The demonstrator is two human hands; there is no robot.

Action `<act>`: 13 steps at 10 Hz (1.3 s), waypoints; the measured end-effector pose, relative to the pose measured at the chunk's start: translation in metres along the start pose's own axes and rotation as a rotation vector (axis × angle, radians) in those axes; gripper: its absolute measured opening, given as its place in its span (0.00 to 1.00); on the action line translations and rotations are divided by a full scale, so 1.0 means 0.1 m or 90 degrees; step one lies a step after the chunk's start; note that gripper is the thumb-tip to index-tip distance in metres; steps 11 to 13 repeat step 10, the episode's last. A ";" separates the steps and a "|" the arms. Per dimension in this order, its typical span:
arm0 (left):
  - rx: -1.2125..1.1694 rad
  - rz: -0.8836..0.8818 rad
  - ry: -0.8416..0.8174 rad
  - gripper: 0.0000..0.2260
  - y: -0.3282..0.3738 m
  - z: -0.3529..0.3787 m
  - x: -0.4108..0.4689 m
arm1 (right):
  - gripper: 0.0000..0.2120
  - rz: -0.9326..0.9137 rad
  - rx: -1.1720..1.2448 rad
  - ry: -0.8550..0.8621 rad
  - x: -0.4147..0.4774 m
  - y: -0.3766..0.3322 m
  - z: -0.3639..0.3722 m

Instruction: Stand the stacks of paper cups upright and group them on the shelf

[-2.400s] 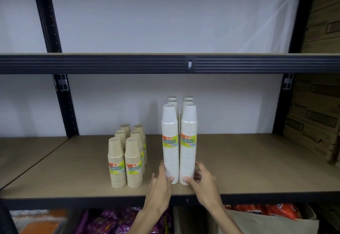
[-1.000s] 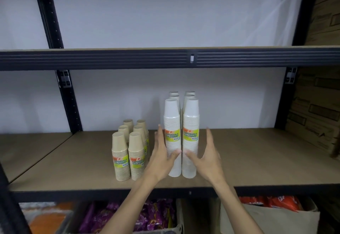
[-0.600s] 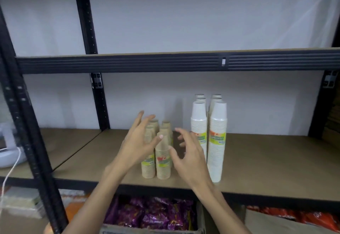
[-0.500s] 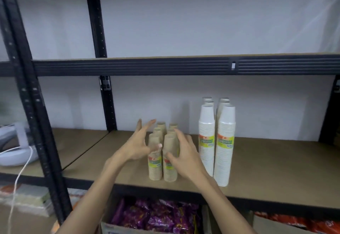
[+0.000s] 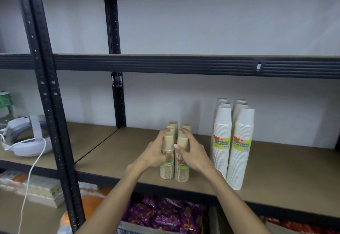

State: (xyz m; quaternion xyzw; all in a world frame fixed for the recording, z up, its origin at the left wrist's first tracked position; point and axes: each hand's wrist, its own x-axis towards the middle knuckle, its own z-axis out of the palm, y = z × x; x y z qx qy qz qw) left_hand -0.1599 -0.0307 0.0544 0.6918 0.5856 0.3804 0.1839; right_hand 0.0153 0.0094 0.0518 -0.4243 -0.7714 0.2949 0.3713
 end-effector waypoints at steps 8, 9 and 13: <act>0.191 0.255 0.234 0.14 1.79 0.64 -0.06 | 0.15 -0.090 -0.050 0.284 -0.88 -0.19 -1.40; 0.185 0.280 0.237 0.15 1.94 0.79 -0.12 | 0.15 -0.084 -0.076 0.313 -1.01 -0.10 -1.58; 0.171 0.257 0.218 0.14 1.91 1.00 -0.20 | 0.13 -0.084 -0.072 0.323 -1.15 0.07 -1.59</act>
